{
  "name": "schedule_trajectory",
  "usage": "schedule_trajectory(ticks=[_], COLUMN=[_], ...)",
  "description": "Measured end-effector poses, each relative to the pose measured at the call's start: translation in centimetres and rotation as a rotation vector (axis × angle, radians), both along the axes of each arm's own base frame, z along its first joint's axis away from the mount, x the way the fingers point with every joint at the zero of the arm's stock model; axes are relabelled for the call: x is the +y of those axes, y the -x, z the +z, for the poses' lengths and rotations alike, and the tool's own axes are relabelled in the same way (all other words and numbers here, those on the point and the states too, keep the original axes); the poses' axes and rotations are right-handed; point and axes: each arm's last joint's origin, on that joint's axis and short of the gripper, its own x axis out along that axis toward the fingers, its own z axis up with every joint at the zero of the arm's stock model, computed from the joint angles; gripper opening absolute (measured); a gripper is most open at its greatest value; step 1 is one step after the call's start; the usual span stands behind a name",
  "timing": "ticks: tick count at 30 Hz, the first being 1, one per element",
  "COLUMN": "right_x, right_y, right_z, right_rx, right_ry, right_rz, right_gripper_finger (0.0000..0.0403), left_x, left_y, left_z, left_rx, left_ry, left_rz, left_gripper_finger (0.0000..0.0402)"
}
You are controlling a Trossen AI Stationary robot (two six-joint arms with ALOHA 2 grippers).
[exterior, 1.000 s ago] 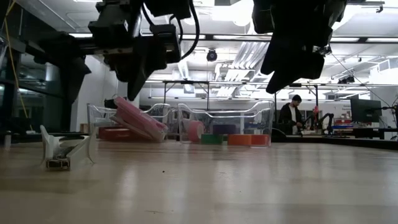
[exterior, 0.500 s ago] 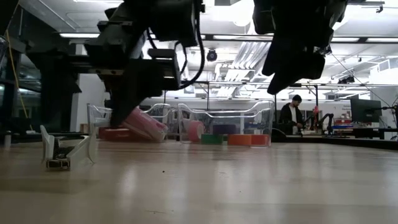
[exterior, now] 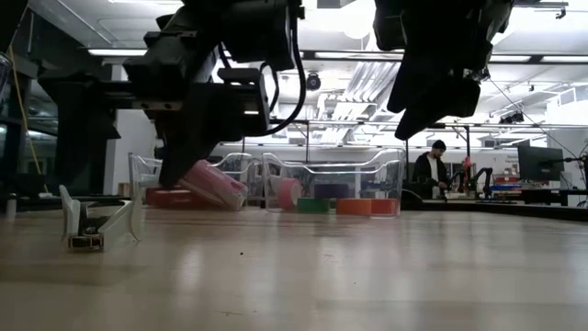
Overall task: Pick and place Stapler, Stapler remover, tape
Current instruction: Put the gray stapler remover into the bottom transparent bin
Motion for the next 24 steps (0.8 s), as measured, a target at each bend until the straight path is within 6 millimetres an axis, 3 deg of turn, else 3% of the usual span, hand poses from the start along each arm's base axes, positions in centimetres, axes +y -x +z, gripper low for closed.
schedule_trajectory(ticks=[19,24], right_x=[-0.01,-0.03], right_y=[-0.01,-0.01], right_z=[0.00,0.01], right_rx=[-0.001,-0.003], right_ry=[-0.002,0.005], right_rz=[-0.007,-0.013], right_gripper_finger=[0.0216,0.0216], left_x=[-0.27,-0.40], left_y=[-0.13,-0.23], left_z=[0.00,-0.77], left_rx=[-0.006,0.016], left_ry=[-0.003,-0.001], left_rz=[0.017,0.018], left_gripper_finger=[0.0358,0.0358])
